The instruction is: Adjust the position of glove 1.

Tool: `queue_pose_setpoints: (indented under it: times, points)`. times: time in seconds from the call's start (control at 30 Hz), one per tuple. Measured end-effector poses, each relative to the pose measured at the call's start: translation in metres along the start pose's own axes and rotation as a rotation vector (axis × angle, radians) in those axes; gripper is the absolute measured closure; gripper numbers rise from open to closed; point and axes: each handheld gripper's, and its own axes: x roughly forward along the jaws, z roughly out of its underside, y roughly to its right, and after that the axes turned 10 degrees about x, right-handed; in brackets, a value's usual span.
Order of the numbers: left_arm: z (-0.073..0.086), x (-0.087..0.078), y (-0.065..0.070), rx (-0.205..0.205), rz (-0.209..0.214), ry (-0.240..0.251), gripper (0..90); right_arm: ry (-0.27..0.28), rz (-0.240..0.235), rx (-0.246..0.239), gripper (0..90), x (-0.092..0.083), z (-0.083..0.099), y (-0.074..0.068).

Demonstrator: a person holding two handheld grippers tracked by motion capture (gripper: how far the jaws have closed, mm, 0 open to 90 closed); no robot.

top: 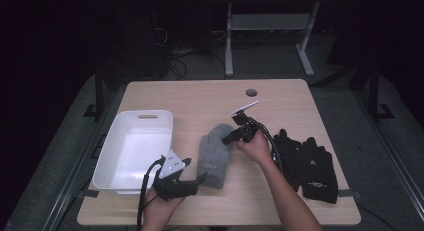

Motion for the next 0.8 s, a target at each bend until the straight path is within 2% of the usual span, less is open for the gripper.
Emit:
queue_pose_setpoints:
  times: [0.07,0.23,0.37,0.47,0.6,0.7,0.8]
  points:
    - [0.000,0.002,0.000,-0.002,0.006,-0.004,29.4,0.002,-0.003,-0.001,74.8,-0.001,0.000,0.000]
    - [0.000,0.005,0.000,-0.015,0.024,-0.017,28.7,0.011,-0.014,-0.012,78.3,-0.003,0.001,0.001]
    - [0.000,0.009,-0.002,-0.051,0.041,-0.022,28.3,0.010,0.002,-0.034,79.0,-0.008,0.004,0.000]
    - [0.000,0.013,-0.003,-0.061,0.046,-0.038,28.3,0.014,0.015,-0.046,79.1,-0.014,0.008,0.001]
    - [-0.002,0.019,-0.004,-0.089,0.064,-0.056,28.3,0.023,0.033,-0.057,79.2,-0.024,0.016,0.006]
    - [-0.004,0.026,-0.006,-0.094,0.071,-0.082,28.3,0.031,0.045,-0.068,79.2,-0.033,0.024,0.010]
    - [-0.006,0.035,-0.008,-0.130,0.076,-0.093,28.9,0.038,0.068,-0.071,79.2,-0.040,0.032,0.016]
